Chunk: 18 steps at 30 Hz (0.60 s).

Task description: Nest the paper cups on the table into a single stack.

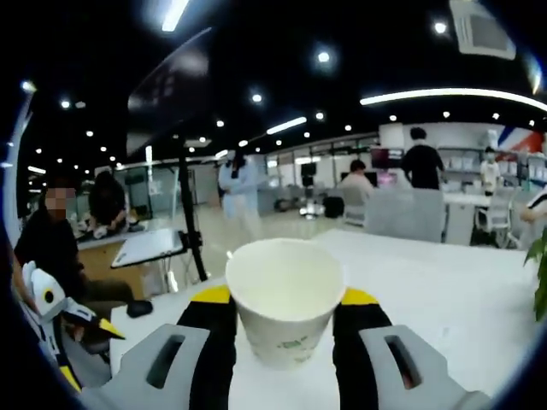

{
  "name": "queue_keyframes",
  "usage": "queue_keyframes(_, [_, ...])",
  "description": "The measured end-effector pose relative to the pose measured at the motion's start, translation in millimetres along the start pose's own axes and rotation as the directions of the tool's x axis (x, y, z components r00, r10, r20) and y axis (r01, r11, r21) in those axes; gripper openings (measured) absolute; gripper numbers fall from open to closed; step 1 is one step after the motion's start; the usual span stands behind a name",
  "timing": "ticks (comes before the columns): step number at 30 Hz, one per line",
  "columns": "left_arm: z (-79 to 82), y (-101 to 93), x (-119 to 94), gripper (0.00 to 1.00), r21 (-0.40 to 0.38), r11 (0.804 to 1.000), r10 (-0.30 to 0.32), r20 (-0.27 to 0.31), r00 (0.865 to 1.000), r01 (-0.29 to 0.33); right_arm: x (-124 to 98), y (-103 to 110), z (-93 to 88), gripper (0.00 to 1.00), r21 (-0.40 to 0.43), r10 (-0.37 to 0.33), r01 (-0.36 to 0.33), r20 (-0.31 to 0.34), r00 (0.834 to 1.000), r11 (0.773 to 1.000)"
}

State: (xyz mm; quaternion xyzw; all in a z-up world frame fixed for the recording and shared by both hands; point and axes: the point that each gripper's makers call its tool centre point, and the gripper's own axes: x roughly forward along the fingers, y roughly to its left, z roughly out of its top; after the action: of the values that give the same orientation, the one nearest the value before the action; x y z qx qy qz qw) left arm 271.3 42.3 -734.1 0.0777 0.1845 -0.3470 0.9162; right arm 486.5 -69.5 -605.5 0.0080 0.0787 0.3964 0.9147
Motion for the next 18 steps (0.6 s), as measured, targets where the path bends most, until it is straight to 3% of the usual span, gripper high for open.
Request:
queue_keyframes(11, [-0.1, -0.4, -0.3, 0.96, 0.030, 1.000, -0.001, -0.007, 1.000, 0.001, -36.6, 35.1, -11.0, 0.41, 0.010, 0.032, -0.032, 0.016, 0.999, 0.999])
queue_keyframes(18, [-0.7, -3.2, 0.4, 0.96, 0.051, 0.999, -0.012, -0.015, 1.000, 0.012, -55.3, 74.4, -16.5, 0.41, 0.002, 0.074, -0.074, 0.034, 0.997, 0.997])
